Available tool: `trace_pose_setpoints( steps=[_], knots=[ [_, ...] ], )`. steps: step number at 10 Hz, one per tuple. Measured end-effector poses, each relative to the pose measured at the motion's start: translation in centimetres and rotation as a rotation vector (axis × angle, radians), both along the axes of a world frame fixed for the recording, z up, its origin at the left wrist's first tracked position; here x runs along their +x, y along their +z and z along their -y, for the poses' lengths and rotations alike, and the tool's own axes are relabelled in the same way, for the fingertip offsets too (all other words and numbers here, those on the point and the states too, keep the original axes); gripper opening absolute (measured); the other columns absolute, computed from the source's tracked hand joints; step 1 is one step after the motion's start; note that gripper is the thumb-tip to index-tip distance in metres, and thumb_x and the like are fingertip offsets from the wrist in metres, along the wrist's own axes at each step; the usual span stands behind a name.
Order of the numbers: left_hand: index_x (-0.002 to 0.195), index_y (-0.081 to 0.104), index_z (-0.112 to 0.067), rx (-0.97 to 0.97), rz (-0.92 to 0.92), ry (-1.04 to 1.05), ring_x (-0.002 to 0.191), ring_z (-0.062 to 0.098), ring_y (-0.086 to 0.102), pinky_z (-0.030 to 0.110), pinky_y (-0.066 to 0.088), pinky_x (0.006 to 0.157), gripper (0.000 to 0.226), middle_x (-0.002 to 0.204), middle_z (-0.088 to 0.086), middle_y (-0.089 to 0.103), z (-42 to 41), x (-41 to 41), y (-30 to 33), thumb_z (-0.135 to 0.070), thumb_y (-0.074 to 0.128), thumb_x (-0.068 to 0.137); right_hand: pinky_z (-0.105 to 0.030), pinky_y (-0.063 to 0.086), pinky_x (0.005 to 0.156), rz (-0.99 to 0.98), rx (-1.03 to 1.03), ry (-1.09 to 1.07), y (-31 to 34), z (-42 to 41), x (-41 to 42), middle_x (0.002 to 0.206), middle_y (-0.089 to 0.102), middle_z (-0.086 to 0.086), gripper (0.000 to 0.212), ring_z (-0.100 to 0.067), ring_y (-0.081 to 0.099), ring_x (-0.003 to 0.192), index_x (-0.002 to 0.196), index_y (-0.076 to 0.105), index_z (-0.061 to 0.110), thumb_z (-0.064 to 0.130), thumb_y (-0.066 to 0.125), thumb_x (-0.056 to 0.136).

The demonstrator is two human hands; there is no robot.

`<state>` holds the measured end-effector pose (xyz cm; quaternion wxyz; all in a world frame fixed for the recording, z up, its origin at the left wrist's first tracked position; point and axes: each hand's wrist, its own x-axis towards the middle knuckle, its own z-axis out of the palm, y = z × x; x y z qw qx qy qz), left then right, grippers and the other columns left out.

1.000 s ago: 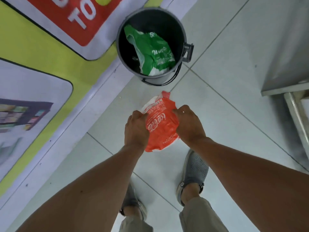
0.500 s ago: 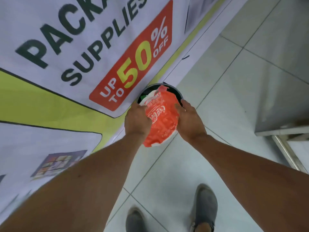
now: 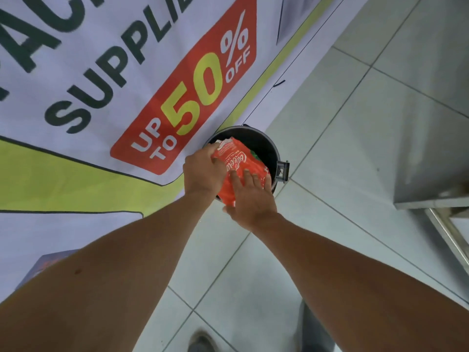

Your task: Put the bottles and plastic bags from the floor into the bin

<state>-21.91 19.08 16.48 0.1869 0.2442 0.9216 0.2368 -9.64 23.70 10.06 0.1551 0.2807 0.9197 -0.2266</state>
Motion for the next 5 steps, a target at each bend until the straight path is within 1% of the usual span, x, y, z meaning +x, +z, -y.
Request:
trace_pose_setpoints(
  steps=[1, 2, 3, 4, 5],
  knots=[
    [0.130, 0.065, -0.016, 0.091, -0.187, -0.053, 0.109, 0.026, 0.071, 0.045, 0.059, 0.094, 0.037, 0.124, 0.006, 0.073, 2.4, 0.5, -0.3, -0.033, 0.051, 0.099, -0.062, -0.004, 0.120, 0.114, 0.003, -0.045, -0.8, -0.6, -1.3, 0.166, 0.019, -0.019, 0.075, -0.040, 0.017, 0.152, 0.159, 0.011, 0.020, 0.056, 0.037, 0.099],
    [0.135, 0.058, -0.017, 0.013, -0.180, -0.155, 0.115, 0.027, 0.066, 0.041, 0.056, 0.095, 0.038, 0.128, 0.007, 0.070, 4.7, 1.1, -1.9, -0.027, 0.056, 0.098, -0.060, -0.004, 0.122, 0.203, -0.074, -0.049, -1.5, -1.8, -1.7, 0.168, 0.012, -0.017, 0.070, -0.040, 0.010, 0.153, 0.160, 0.008, 0.021, 0.052, 0.031, 0.102],
    [0.152, 0.041, -0.014, -0.163, -0.130, -0.269, 0.141, 0.032, 0.047, 0.048, 0.044, 0.112, 0.053, 0.153, 0.013, 0.050, 6.8, 1.9, -3.2, -0.029, 0.051, 0.101, -0.057, 0.000, 0.123, 0.187, -0.151, -0.044, -0.4, -2.3, -1.0, 0.169, 0.005, -0.015, 0.077, -0.039, 0.002, 0.154, 0.160, 0.004, 0.023, 0.057, 0.037, 0.099],
    [0.157, 0.028, -0.013, -0.219, -0.141, -0.250, 0.152, 0.037, 0.028, 0.054, 0.031, 0.121, 0.062, 0.163, 0.016, 0.035, 7.2, 2.8, -1.6, -0.042, 0.042, 0.105, -0.056, 0.003, 0.124, 0.098, -0.119, -0.043, 2.8, -2.4, 0.6, 0.169, 0.001, -0.014, 0.089, -0.038, -0.002, 0.154, 0.160, 0.000, 0.022, 0.065, 0.042, 0.094],
    [0.160, 0.018, -0.015, -0.237, -0.227, -0.262, 0.156, 0.037, 0.015, 0.057, 0.021, 0.124, 0.068, 0.167, 0.017, 0.022, 7.2, 3.4, 3.7, -0.054, 0.029, 0.105, -0.059, 0.007, 0.123, -0.010, 0.029, -0.013, 8.7, -2.4, 2.3, 0.169, -0.002, -0.015, 0.093, -0.038, -0.002, 0.154, 0.160, -0.004, 0.021, 0.068, 0.040, 0.092]
  ],
)
